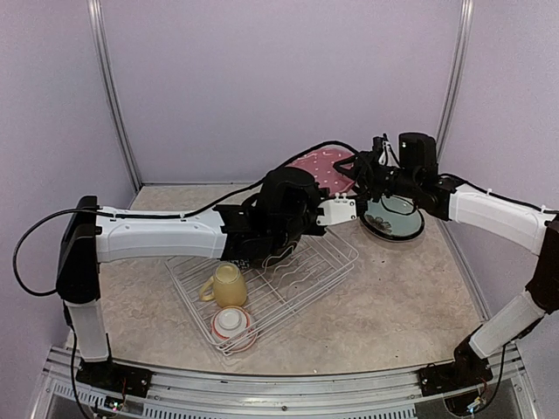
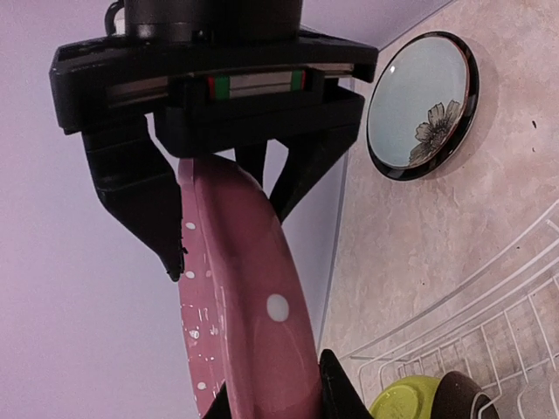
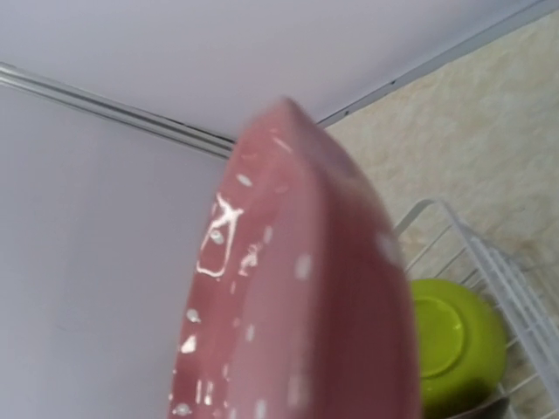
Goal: Unload the mixed dishes from the dish rack
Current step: Pass from the left arm to the right
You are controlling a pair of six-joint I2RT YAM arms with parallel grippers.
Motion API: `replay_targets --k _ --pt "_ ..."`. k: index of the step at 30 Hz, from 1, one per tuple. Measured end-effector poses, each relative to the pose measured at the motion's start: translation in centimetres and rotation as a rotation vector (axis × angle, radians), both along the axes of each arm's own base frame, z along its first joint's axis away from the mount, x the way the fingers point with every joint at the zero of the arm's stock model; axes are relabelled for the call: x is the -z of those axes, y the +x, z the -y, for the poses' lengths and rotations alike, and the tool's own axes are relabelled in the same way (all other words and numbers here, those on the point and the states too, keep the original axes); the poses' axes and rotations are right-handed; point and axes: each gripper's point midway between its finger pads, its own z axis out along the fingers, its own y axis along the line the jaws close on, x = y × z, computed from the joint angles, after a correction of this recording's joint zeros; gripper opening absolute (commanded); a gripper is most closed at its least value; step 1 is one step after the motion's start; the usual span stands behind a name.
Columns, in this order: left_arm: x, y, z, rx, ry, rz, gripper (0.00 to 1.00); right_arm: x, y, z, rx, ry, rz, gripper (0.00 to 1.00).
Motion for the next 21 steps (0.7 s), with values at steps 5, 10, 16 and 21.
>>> replay_targets --k 5,10,16,21 --pt "-0.1 -0.1 0.2 -0.005 0.006 -0.013 0.21 0.4 0.1 -0.3 -0.002 0.063 -0.007 0.14" --pt "0.7 -0.7 0.3 -0.031 0.022 -0.027 0.44 1.4 0.0 -0.2 0.02 0.134 -0.075 0.0" --pt "0.8 -1.0 -0.4 -0.07 -0.054 -0.125 0.77 2.0 -0.2 0.0 0.013 0.146 -0.041 0.0" --pt "-1.0 -2.1 -1.6 -0.093 -0.141 -0.246 0.95 2.2 0.1 1.1 0.032 0.174 -0.018 0.0"
